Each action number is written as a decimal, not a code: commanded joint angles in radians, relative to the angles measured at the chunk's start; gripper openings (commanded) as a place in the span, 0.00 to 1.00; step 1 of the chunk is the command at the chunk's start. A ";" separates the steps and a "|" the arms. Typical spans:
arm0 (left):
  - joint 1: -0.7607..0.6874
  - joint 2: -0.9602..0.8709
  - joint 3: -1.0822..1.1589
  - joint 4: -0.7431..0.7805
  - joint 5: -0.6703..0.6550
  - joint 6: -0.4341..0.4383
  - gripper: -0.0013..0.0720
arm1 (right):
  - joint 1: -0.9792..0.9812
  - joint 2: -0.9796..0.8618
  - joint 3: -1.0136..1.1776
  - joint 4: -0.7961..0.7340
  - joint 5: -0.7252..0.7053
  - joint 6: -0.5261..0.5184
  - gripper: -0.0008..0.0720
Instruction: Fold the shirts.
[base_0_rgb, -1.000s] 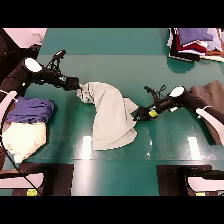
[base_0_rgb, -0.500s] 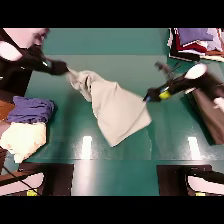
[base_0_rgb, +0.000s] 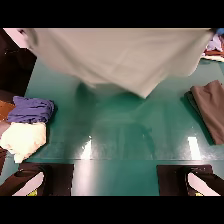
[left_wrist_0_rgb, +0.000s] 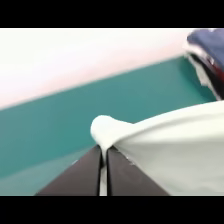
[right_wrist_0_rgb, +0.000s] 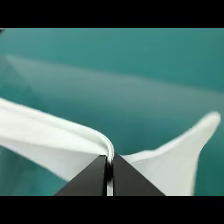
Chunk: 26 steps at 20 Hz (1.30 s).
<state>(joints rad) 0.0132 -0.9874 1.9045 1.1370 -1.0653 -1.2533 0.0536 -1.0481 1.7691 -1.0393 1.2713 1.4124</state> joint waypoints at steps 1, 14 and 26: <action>0.002 0.067 0.153 0.006 -0.017 0.004 0.05 | -0.053 0.071 0.153 -0.012 0.019 0.004 0.03; 0.002 0.037 -0.106 -0.064 -0.115 0.004 0.05 | -0.150 -0.070 0.130 -0.006 0.199 0.035 0.03; 0.002 -0.657 -0.261 -0.068 -0.033 0.004 0.05 | 0.043 -0.721 0.002 -0.008 -0.101 0.035 0.03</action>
<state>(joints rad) 0.0151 -1.5150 1.6531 1.0740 -1.1786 -1.2495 0.0692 -1.6634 1.7813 -1.0523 1.2903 1.4475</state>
